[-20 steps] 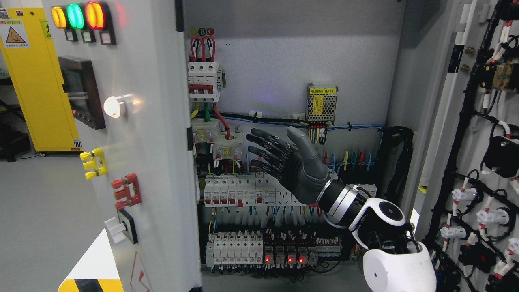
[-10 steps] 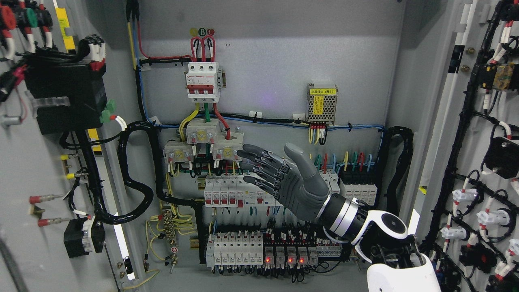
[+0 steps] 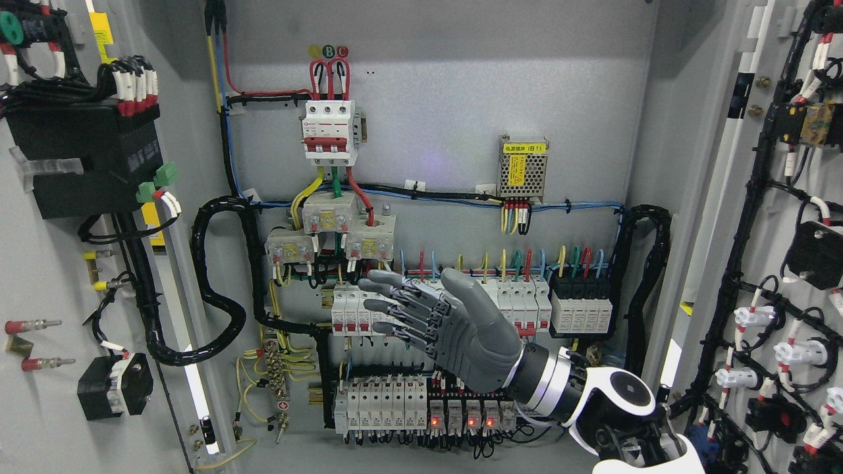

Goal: Open door with both hands
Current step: 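Withdraw the right hand down out of the cabinet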

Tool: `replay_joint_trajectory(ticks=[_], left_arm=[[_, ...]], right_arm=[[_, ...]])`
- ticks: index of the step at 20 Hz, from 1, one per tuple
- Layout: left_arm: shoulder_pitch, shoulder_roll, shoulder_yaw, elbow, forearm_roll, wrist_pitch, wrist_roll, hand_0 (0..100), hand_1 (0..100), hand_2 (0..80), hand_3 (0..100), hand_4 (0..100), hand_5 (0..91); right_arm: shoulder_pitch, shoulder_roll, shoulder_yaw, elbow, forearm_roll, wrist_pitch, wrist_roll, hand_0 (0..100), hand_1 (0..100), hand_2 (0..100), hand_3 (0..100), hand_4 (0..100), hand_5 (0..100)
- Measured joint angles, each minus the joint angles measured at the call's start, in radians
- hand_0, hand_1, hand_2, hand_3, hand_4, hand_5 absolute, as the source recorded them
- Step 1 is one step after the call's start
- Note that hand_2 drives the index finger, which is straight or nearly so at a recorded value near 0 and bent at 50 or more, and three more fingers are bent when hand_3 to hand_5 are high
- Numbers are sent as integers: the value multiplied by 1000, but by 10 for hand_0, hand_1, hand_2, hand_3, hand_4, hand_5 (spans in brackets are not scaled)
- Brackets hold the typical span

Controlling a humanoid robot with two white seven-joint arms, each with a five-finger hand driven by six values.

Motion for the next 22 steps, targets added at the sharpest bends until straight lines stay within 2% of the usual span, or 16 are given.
replay_joint_trajectory(ticks=[9, 16, 22], left_arm=[[0, -1, 0, 0, 0, 0, 0, 0, 0, 0, 14, 0, 0], [0, -2, 0, 0, 0, -3, 0, 0, 0, 0, 14, 0, 0], [0, -2, 0, 0, 0, -1, 0, 0, 0, 0, 15, 0, 0]], right_arm=[[96, -22, 118, -101, -13, -4, 1, 221, 4, 0, 0, 0, 0], [165, -10, 226, -157, -10, -1, -2, 221, 0, 0, 0, 0, 0], [206, 27, 317, -185, 16, -1, -23, 221, 0, 0, 0, 0, 0]])
